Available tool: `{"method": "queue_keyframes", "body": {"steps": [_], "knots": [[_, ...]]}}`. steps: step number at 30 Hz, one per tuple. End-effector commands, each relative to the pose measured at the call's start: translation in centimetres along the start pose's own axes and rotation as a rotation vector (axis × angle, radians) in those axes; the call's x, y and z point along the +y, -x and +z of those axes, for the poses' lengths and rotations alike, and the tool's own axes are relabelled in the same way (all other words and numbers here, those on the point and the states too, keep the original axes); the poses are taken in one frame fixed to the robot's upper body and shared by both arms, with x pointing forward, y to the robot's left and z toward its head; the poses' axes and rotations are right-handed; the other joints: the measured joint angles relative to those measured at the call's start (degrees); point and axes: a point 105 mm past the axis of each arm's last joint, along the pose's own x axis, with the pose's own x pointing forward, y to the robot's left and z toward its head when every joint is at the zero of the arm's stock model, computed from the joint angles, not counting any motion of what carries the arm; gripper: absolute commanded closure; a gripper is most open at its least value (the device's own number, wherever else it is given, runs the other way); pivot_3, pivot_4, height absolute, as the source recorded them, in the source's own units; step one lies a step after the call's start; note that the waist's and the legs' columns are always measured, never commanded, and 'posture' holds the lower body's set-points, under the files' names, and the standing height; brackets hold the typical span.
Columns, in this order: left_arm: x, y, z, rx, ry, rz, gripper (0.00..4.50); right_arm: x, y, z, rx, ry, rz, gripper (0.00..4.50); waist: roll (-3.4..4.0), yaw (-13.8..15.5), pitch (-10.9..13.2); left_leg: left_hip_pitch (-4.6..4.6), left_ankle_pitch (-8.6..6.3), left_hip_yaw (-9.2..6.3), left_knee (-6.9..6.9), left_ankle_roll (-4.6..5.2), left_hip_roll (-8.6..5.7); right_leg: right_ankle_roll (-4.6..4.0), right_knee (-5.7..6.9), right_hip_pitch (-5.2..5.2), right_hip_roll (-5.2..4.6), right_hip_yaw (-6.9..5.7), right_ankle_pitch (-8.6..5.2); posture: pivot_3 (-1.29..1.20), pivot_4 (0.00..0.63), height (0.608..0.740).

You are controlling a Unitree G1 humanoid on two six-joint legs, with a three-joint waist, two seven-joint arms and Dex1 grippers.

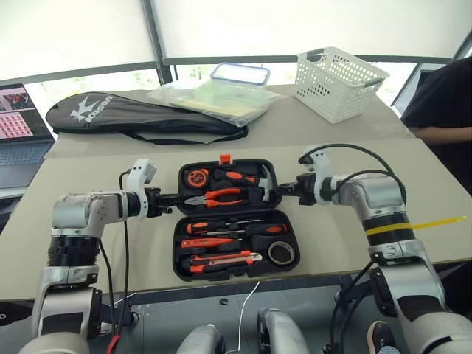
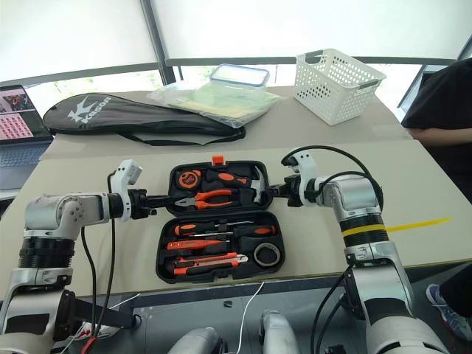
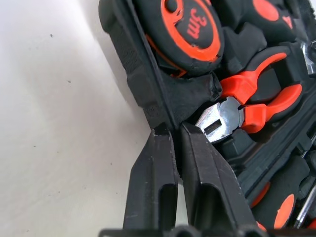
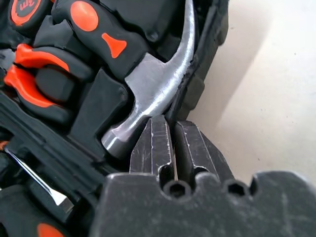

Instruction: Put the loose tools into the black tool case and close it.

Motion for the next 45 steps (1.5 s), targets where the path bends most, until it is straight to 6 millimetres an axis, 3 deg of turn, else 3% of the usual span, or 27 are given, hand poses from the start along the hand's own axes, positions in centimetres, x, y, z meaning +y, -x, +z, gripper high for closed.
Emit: {"method": "queue_keyframes", "body": {"steps": [1,9,13,21,28,32,34,39,42,43,45], "knots": [[0.7,0.2,0.1,-0.024,-0.022,0.041,4.50,-0.2,0.7,1.8,-0.054,0.046,-0.038,4.47,0.00,0.00,0.00,-0.01,0.00,0.00,0.00,0.00,0.00,0.00,0.01,0.00,0.00,-0.01,0.00,0.00,0.150,0.740],[-1.8,2.0,7.2,-0.378,-0.277,-0.005,4.50,0.4,2.1,7.3,-0.366,0.272,-0.142,4.47,-0.02,-0.01,0.02,-0.45,0.03,0.00,0.02,-0.04,-0.03,-0.01,0.06,-0.46,0.00,-0.05,0.02,0.00,0.150,0.740],[-3.5,2.8,8.2,-0.473,-0.458,-0.016,4.50,1.0,2.8,7.8,-0.468,0.424,-0.193,4.47,-0.02,-0.35,0.02,-1.28,0.07,0.05,0.22,-0.09,-0.07,-0.10,0.11,-1.34,0.00,-0.26,0.08,0.00,0.150,0.740],[-2.4,1.6,4.4,-0.486,-0.806,0.165,4.50,0.1,2.4,3.2,-0.525,0.597,-0.317,4.47,-0.02,-0.86,0.02,-1.18,0.06,0.11,0.12,-0.08,-0.20,-0.09,-0.04,-1.31,0.00,-0.57,0.08,0.00,0.150,0.740],[-1.4,2.6,3.2,-0.568,-0.872,0.324,4.50,0.5,2.9,-1.0,-0.557,0.807,-0.359,4.47,-0.05,0.08,0.00,-0.79,0.08,0.11,0.09,-0.12,-0.06,-0.19,-0.01,-1.01,0.06,-0.08,0.12,0.00,0.150,0.740],[-1.1,3.5,1.9,-0.567,-0.832,0.343,4.50,0.2,3.7,-2.9,-0.540,0.811,-0.356,4.47,-0.07,0.06,-0.03,-0.77,0.07,0.16,0.06,-0.09,-0.05,-0.19,0.00,-1.01,0.05,-0.01,0.13,0.00,0.150,0.740],[-1.1,4.0,1.3,-0.565,-0.808,0.351,4.50,0.2,4.4,-3.6,-0.539,0.813,-0.355,3.71,-0.13,0.07,-0.09,-0.74,0.04,0.16,0.04,-0.04,-0.03,-0.18,0.00,-0.99,0.06,-0.01,0.13,0.00,0.150,0.740],[-0.5,5.4,0.2,-0.560,-0.737,0.399,2.79,1.3,5.9,-4.7,-0.531,0.895,-0.299,2.14,-0.15,-0.35,-0.10,-0.71,0.02,0.31,-0.06,-0.01,0.00,-0.18,-0.03,-1.05,0.11,0.17,0.12,0.00,0.150,0.740],[-0.4,6.9,-0.9,-0.531,-0.723,0.411,1.69,2.3,7.2,-5.7,-0.507,0.919,-0.231,2.03,-0.15,-0.11,-0.10,-0.49,0.02,0.45,-0.14,0.00,0.06,-0.16,-0.01,-0.96,0.14,0.42,0.11,0.00,0.150,0.740],[0.0,7.7,-1.3,-0.519,-0.695,0.427,1.33,2.2,7.9,-5.8,-0.493,0.866,-0.229,2.03,-0.16,0.02,-0.10,-0.37,0.01,0.46,-0.23,0.02,0.07,-0.14,-0.03,-0.85,0.16,0.47,0.08,0.00,0.150,0.740],[1.0,8.5,-1.9,-0.480,-0.618,0.432,0.55,1.8,8.5,-5.1,-0.480,0.717,-0.234,1.57,-0.17,0.16,-0.10,-0.18,-0.02,0.45,-0.37,0.08,0.08,-0.06,-0.07,-0.65,0.19,0.50,0.03,0.00,0.150,0.740]]}}
